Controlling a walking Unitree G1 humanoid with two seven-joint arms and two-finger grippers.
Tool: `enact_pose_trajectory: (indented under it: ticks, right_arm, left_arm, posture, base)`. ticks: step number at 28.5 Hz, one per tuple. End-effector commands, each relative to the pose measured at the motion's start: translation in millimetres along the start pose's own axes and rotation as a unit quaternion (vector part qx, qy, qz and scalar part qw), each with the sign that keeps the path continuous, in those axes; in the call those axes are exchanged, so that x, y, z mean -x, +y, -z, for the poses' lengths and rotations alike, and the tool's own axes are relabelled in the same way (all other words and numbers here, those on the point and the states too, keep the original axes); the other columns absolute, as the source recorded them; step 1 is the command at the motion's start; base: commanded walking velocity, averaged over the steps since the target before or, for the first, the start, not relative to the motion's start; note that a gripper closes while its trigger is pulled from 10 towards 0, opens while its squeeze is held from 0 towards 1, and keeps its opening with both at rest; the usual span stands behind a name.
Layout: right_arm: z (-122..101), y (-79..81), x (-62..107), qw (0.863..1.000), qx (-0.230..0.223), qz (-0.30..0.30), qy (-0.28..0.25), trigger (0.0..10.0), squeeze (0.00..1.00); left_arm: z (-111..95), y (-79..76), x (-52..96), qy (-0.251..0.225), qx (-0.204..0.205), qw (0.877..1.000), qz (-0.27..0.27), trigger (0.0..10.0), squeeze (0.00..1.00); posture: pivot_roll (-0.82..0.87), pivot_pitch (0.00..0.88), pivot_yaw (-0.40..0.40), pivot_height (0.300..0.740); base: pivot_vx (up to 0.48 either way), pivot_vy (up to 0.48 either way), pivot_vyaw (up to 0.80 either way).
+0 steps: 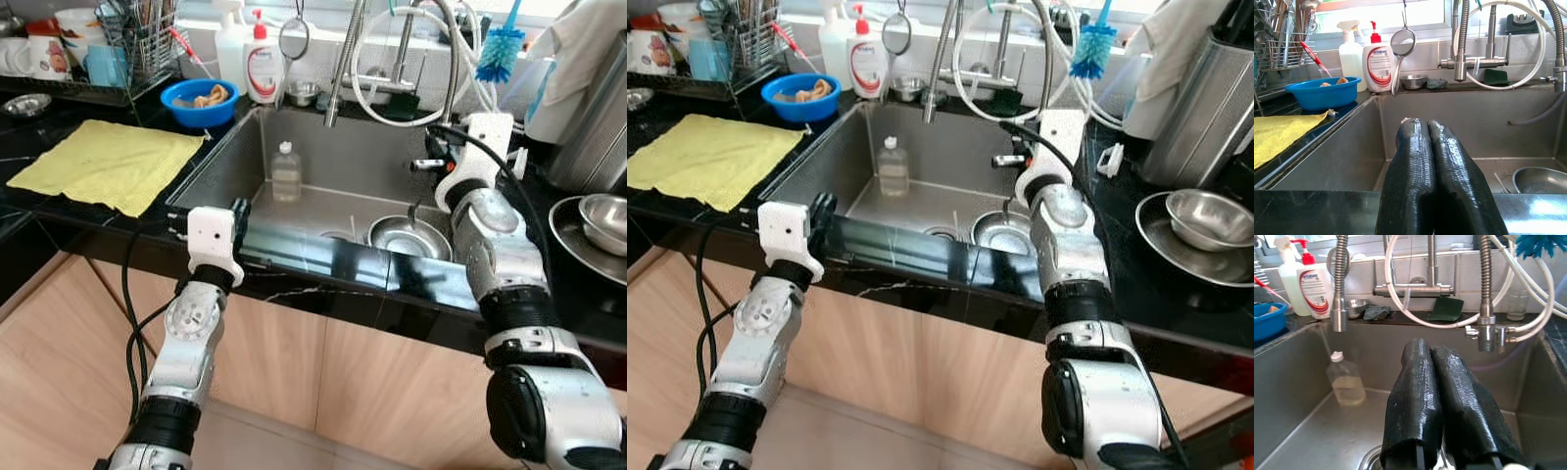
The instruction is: Kitchen organization
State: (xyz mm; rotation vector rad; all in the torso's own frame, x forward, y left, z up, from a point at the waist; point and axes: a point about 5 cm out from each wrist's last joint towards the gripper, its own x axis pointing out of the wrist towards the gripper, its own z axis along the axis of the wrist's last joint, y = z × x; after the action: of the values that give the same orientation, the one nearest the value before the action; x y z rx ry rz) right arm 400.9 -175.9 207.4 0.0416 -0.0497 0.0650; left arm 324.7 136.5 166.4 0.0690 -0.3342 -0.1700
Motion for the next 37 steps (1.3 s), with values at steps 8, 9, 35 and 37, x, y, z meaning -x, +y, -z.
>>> enact_pose_trajectory:
  ticks: [8, 9, 35, 37]
  right_arm:
    - [15, -14.5, 3.8, 0.999, 0.009, 0.04, 0.003, 10.0, 0.0]
    - [19, -16.9, 5.2, 0.999, 0.013, 0.046, 0.007, 10.0, 0.0]
    - [40, -14.6, 17.2, 0.998, 0.032, 0.045, -0.008, 10.0, 1.0]
    - [40, -14.7, 17.3, 0.998, 0.032, 0.045, -0.008, 10.0, 1.0]
  left_arm:
    - [-5, 4.4, -4.0, -0.009, -0.009, 1.0, 0.0, 10.0, 0.0]
    - [-5, 4.3, -3.3, -0.009, -0.009, 1.0, 0.0, 10.0, 0.0]
    - [-3, 1.8, 0.4, -0.002, -0.004, 1.0, -0.002, 10.0, 0.0]
    - [-3, 1.7, 0.4, -0.002, -0.004, 1.0, -0.002, 10.0, 0.0]
  posture:
    - [0.11, 0.0, -0.021, 0.74]
    - [0.11, 0.0, -0.02, 0.74]
    - [0.11, 0.0, -0.022, 0.74]
    - [0.11, 0.0, -0.022, 0.74]
  base:
    - [0.0, 0.0, 0.0]
    - [0.0, 0.0, 0.0]
    - [0.0, 0.0, 0.0]
    - [0.0, 0.0, 0.0]
